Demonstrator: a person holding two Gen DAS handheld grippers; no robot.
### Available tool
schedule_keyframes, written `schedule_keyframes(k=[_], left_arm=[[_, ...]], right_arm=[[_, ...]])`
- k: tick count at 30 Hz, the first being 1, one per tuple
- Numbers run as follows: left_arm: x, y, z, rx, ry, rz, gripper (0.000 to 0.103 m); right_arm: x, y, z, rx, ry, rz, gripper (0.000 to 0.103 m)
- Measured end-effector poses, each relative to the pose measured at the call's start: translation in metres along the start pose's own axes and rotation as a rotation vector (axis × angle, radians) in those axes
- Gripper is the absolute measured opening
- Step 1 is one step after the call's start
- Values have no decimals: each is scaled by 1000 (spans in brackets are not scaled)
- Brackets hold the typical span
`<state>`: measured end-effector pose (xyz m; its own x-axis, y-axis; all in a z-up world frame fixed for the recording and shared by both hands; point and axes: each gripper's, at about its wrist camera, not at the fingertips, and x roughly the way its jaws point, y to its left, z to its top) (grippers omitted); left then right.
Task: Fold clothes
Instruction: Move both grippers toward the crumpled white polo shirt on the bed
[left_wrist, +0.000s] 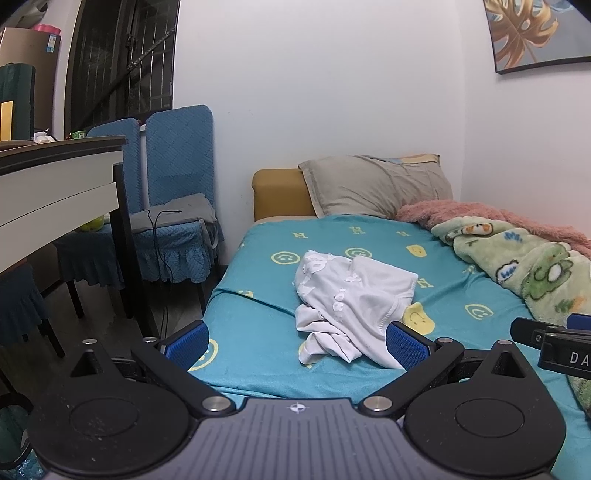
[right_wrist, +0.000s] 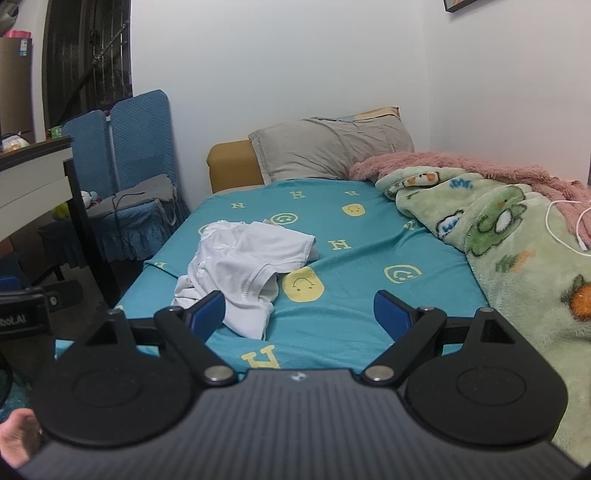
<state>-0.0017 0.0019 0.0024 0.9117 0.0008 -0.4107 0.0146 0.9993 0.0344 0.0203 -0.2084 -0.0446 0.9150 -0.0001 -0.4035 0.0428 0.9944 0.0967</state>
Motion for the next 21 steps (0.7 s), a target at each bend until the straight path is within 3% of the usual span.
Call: schedule_keyframes(k=[6,13,21], left_arm=[[9,10,-2,0,-7,53,103],[12,36,-5,-43,-2,75,103],[10,34,-17,-31,17,-36,103]], right_arm=[[2,15,18,114,14,-63,89],[2,71,53,159,0,-79,89],[-7,64,74,35,-14,-122,89]])
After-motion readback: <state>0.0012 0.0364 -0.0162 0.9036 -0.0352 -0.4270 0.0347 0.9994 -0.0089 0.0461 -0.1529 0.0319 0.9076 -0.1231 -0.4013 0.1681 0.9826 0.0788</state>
